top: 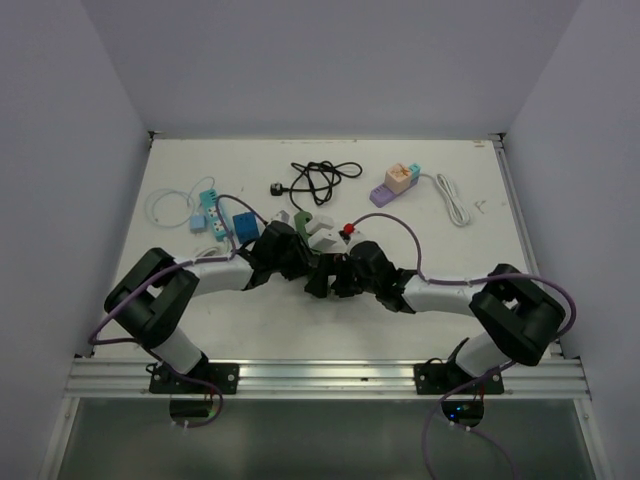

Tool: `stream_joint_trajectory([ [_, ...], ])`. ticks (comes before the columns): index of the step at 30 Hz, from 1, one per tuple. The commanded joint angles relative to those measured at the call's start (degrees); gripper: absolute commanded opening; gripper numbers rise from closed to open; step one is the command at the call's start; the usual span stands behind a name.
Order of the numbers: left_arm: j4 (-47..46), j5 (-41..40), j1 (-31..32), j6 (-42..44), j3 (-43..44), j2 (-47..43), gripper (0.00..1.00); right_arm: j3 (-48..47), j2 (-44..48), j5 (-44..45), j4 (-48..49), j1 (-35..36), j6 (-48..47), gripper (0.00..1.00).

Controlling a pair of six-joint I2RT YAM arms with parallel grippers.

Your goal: Pull the plug off the socket

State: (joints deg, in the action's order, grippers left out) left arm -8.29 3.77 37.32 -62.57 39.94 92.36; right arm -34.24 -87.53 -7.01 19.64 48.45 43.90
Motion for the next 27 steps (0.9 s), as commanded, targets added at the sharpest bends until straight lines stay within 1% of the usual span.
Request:
stream_joint_trajectory([
  [1,1.8,-1.0,0.5,4.0,-0.8,-1.6,0.00,0.3,4.5,1.9,-4.1,0.0,-0.9,0.99],
  [6,3.5,0.4,0.5,7.3,-2.2,-2.9,0.00,-0.7,10.2,6.8,-12.4,-0.2,-2.9,0.99],
  [12,3.4,3.9,0.4,9.9,-6.2,-6.7,0.00,-2.9,13.1,8.8,-17.1,-3.5,-0.8,0.99],
  [15,3.3,4.8,0.5,10.4,-8.1,-9.0,0.00,-6.5,11.1,8.3,-18.1,-5.4,1.0,0.99],
  [16,3.2,4.9,0.5,10.5,-8.6,-9.5,0.00,-7.6,9.1,8.0,-18.1,-5.6,1.8,0.99],
  [19,2.7,4.9,0.5,11.0,-10.2,-11.2,0.00,-11.3,5.7,7.2,-17.7,-5.7,6.3,0.99],
  [23,1.8,5.2,0.4,11.0,-11.3,-11.8,0.00,-13.6,0.0,4.7,-14.0,-5.6,12.9,0.99],
  [27,1.6,5.4,0.4,11.1,-11.6,-11.9,0.00,-14.6,-2.0,6.6,-14.4,-5.7,16.5,0.98],
])
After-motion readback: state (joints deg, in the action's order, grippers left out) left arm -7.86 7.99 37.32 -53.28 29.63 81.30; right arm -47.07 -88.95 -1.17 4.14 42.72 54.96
